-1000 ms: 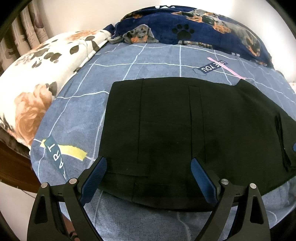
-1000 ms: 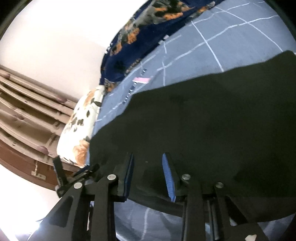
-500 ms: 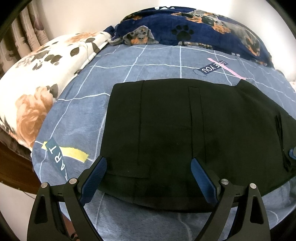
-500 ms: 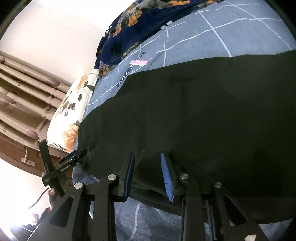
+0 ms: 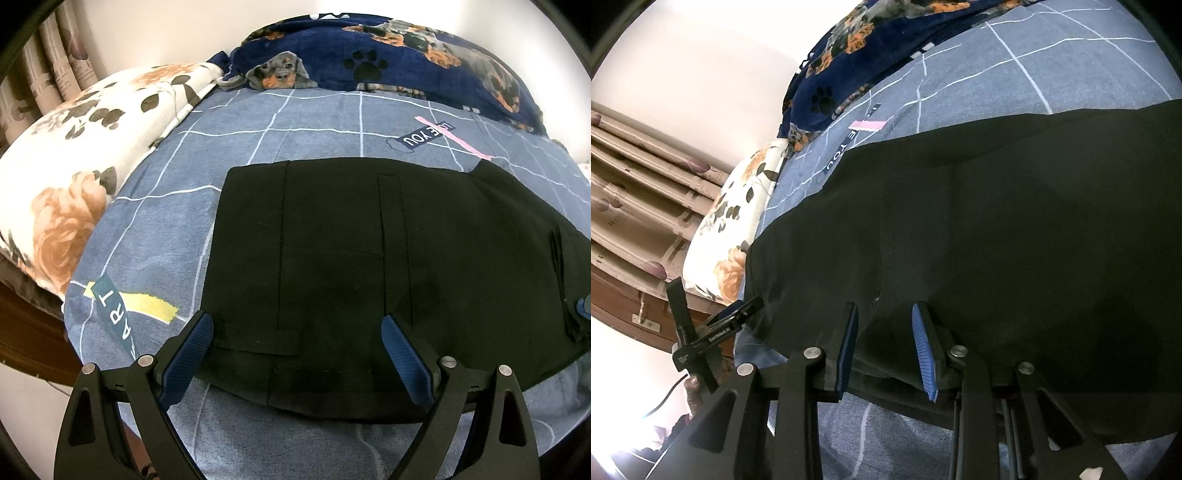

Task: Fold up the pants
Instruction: 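Grasp the folded trouser edge with the left gripper and lift it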

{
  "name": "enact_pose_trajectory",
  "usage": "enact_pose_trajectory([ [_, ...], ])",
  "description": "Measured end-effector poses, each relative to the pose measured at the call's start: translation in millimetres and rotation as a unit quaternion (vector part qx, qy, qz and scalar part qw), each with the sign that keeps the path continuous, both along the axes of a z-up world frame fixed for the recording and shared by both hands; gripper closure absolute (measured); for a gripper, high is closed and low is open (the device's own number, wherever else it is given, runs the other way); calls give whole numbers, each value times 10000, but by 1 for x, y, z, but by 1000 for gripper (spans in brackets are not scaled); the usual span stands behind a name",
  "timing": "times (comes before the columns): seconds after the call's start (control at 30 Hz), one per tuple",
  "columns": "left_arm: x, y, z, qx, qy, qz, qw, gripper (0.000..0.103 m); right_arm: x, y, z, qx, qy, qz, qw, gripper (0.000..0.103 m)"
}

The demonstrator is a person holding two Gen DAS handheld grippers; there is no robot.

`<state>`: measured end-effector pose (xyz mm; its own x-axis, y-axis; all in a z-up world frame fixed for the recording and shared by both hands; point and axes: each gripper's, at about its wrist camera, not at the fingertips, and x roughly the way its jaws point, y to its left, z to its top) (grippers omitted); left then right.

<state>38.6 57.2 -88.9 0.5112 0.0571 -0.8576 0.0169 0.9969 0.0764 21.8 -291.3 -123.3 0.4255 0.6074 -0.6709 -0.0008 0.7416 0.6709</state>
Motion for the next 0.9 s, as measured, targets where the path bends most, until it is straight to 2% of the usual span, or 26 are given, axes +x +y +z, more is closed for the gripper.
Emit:
enact_pose_trajectory([
  [0.23,1,1,1,-6,-19,-52,10000,11,1,3,0,-88,-43,28,9999,72],
  [0.3,2,6,5,-33,-61,-89,9999,11,0,4,1,-141,-77,54,9999,68],
  [0.33,3,10,8,-157,-70,-135,9998,11,0,7,2,-161,-94,65,9998,67],
  [0.4,6,27,14,-699,-25,-281,9972,11,-1,9,4,-211,-132,101,9996,63],
  [0.53,17,67,20,-1325,110,-73,9911,12,-1,9,4,-214,-140,98,9996,62],
  [0.57,19,82,20,-1685,182,-62,9855,14,-1,9,4,-183,-131,83,9997,62],
  [0.63,22,102,18,-2099,249,-29,9774,14,-2,8,4,-150,-121,67,9998,62],
  [0.73,28,118,3,-2433,610,-96,9680,15,-2,10,4,-181,-134,72,9997,62],
  [0.87,37,127,-23,-3125,1083,-431,9427,20,-3,10,5,-174,-127,45,9998,62],
  [0.9,38,126,-23,-3180,1056,-524,9407,20,-3,10,5,-178,-125,35,9998,62],
])
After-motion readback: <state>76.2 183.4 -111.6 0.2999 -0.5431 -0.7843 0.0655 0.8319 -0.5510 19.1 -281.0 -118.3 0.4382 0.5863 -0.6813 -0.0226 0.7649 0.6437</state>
